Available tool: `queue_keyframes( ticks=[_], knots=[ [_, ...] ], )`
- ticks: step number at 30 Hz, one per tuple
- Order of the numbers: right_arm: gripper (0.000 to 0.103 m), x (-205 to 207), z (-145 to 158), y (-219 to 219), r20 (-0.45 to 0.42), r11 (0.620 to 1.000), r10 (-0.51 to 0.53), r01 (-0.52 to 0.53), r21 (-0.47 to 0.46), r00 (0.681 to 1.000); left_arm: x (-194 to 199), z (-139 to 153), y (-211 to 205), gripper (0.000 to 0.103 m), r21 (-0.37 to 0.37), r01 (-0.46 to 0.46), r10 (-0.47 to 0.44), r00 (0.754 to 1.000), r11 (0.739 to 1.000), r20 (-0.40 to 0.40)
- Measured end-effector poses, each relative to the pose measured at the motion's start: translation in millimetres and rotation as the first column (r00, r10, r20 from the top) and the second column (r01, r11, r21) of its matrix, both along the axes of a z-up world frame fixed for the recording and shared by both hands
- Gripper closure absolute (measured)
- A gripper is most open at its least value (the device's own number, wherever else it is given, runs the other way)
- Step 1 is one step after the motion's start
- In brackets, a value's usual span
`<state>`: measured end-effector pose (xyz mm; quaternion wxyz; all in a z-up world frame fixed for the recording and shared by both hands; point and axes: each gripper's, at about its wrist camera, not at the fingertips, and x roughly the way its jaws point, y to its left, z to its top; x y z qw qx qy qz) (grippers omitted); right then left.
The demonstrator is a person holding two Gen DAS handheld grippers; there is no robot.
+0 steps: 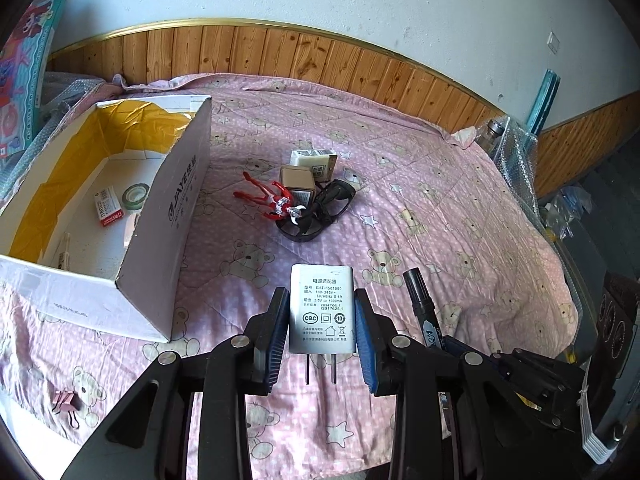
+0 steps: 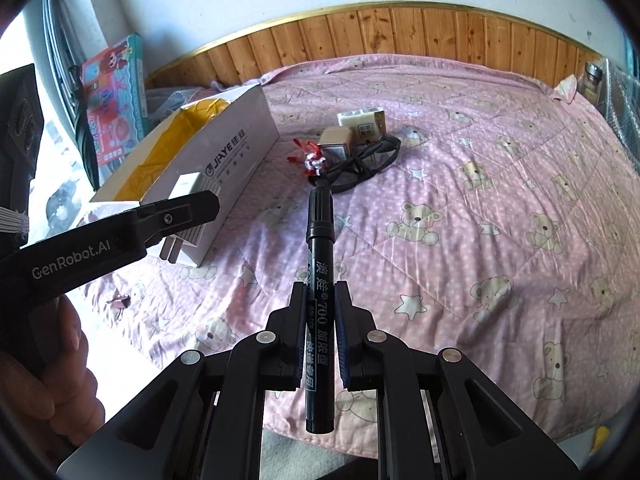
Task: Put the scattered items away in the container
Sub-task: 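Carry the white charger and black marker with both tools over the cardboard box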
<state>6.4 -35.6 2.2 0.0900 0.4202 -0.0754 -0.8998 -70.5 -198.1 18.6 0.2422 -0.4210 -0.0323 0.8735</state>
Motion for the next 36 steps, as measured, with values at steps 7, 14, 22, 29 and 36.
queue_keyframes(
  ticks=[7, 14, 22, 29, 36],
  knots=[
    [0.089, 6.9, 7.7, -12.2, -0.016, 1.000, 0.023, -0.022, 0.014, 1.000, 4.4, -0.3, -20.3, 0.070, 0.013, -0.045, 0.045, 0.999, 0.999, 0.006],
    [0.089, 10.7, 15.7, -24.6, -0.031, 0.998, 0.053, -0.052, 0.021, 0.998, 6.1, 9.2, -40.3, 0.070, 0.037, -0.085, 0.085, 0.996, 0.996, -0.010],
    [0.089, 13.6, 27.7, -38.3, -0.056, 0.996, 0.089, -0.087, 0.033, 0.994, 7.6, 10.9, -55.4, 0.070, 0.054, -0.112, 0.113, 0.994, 0.992, -0.005],
    [0.089, 13.1, 39.0, -48.4, -0.078, 0.992, 0.118, -0.115, 0.044, 0.990, 7.1, 15.4, -68.7, 0.070, 0.070, -0.137, 0.139, 0.990, 0.988, -0.012],
    [0.089, 7.9, 50.9, -60.0, -0.102, 0.988, 0.149, -0.144, 0.054, 0.984, 3.8, 20.9, -88.1, 0.070, 0.088, -0.178, 0.180, 0.984, 0.980, -0.016]
  ],
)
